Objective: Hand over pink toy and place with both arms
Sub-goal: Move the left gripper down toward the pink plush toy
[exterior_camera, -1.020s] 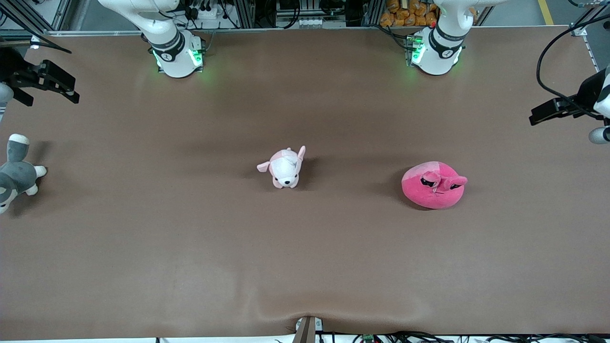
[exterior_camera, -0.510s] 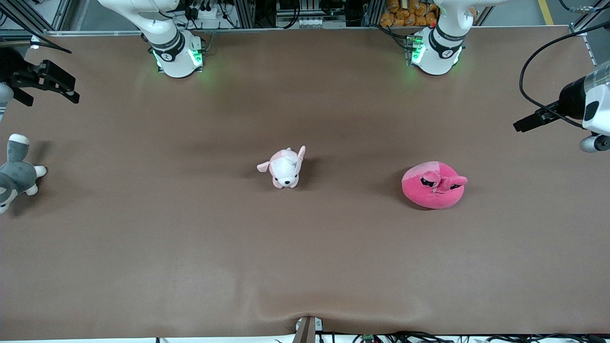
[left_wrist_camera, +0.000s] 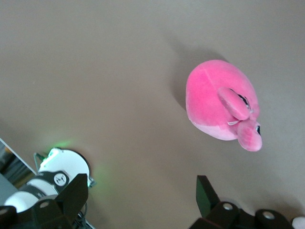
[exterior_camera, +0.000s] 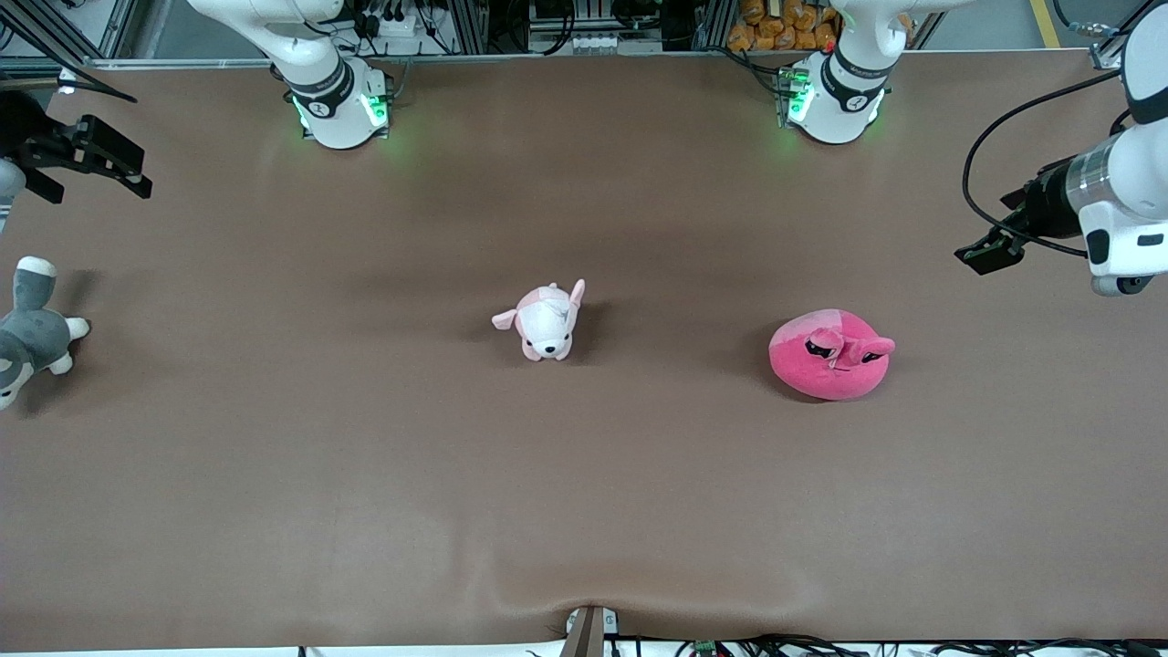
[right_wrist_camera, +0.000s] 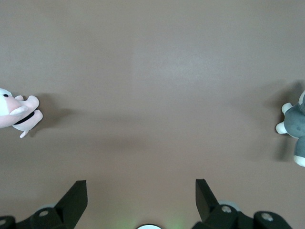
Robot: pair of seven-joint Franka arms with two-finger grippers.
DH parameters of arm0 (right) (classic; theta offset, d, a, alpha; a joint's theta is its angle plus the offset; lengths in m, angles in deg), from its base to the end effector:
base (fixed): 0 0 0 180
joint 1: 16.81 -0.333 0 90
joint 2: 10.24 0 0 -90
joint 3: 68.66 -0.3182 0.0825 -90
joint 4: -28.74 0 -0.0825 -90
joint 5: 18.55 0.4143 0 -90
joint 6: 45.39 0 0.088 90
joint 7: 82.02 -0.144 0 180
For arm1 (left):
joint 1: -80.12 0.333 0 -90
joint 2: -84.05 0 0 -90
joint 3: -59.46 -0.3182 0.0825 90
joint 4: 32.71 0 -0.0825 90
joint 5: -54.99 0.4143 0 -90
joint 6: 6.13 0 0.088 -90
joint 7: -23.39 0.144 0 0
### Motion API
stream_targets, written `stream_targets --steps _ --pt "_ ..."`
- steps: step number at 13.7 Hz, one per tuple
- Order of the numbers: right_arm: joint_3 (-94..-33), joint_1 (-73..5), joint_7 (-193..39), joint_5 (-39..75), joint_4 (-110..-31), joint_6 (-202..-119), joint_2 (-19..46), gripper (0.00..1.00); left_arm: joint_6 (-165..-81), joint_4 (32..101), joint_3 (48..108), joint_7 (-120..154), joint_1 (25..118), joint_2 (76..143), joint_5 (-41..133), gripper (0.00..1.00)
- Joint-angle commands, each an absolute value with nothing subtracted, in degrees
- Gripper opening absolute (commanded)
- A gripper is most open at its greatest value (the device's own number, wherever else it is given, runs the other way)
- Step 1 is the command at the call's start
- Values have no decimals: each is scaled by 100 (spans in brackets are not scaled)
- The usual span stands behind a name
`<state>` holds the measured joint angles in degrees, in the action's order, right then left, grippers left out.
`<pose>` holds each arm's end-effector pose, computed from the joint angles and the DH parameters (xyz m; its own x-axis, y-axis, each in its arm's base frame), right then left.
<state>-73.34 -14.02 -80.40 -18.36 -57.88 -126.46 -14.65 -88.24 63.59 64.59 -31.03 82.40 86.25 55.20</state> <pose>0.5419 0.0203 0.6486 0.9979 0.0614 -0.0202 0.0614 -0.9981 0.0024 0.5597 -0.0267 0.5053 0.5983 0.7843 -0.1639 0.7501 -0.6202 -0.2295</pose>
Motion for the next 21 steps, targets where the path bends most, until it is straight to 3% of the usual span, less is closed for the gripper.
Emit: stream_targets --steps 1,8,21 --pt "-7420 -1276 -8087 -1740 -5704 -12589 -1437 100 -8830 6354 6473 -3871 8249 8817 5420 100" --pt "-7420 -1285 -8087 -1740 -5704 -12589 -1437 100 -9506 6467 6482 -5885 8100 9011 5165 100" --pt "-7420 -1268 -8096 -1732 -5704 -12589 -1437 100 -11896 8127 6482 -6643 8196 9002 4585 100"
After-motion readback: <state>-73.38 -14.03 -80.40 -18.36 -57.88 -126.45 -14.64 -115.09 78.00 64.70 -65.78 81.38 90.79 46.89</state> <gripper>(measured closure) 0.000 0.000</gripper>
